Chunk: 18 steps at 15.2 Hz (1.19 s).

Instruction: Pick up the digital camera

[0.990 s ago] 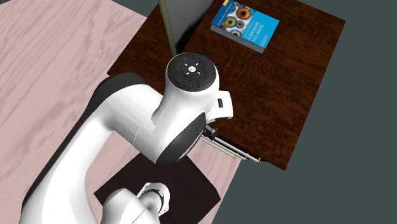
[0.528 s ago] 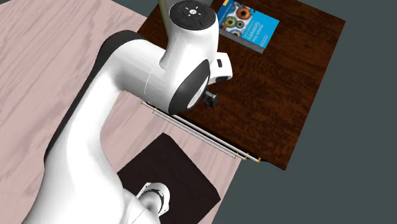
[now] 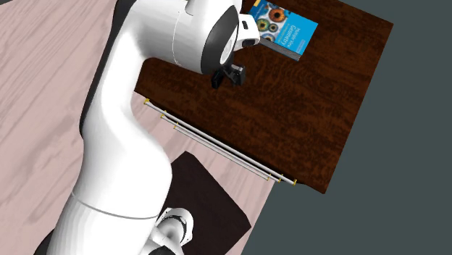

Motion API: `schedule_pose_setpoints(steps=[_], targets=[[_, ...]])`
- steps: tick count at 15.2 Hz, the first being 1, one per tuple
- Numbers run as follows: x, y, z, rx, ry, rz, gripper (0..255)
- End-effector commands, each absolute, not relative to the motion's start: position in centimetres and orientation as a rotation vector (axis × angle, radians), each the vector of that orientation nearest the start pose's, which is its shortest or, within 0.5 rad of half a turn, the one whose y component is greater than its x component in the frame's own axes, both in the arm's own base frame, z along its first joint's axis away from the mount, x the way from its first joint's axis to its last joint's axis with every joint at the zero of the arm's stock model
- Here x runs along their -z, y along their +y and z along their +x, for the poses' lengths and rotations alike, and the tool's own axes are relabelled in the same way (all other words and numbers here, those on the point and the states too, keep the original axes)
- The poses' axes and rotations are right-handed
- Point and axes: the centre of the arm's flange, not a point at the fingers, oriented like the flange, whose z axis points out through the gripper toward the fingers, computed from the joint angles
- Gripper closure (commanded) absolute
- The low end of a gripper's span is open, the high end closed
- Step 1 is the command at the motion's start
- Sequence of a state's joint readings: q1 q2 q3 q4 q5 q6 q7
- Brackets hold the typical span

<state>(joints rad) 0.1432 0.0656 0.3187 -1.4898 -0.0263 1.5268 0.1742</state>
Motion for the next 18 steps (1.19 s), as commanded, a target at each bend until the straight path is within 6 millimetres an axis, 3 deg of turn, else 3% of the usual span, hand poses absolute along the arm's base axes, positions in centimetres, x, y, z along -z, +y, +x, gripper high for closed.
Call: schedule_pose_setpoints(steps=[1,9,11,12,18], targets=[[-62.6,26.8,53.1,-0.028,-0.480,-3.113,0],[-58.7,27.0,53.3,-0.027,-0.484,-3.111,0],[-58.7,27.0,53.3,-0.027,-0.484,-3.111,0],[-58.7,27.0,53.4,-0.027,-0.484,-3.111,255],[-58.7,27.0,53.4,-0.027,-0.484,-3.111,255]])
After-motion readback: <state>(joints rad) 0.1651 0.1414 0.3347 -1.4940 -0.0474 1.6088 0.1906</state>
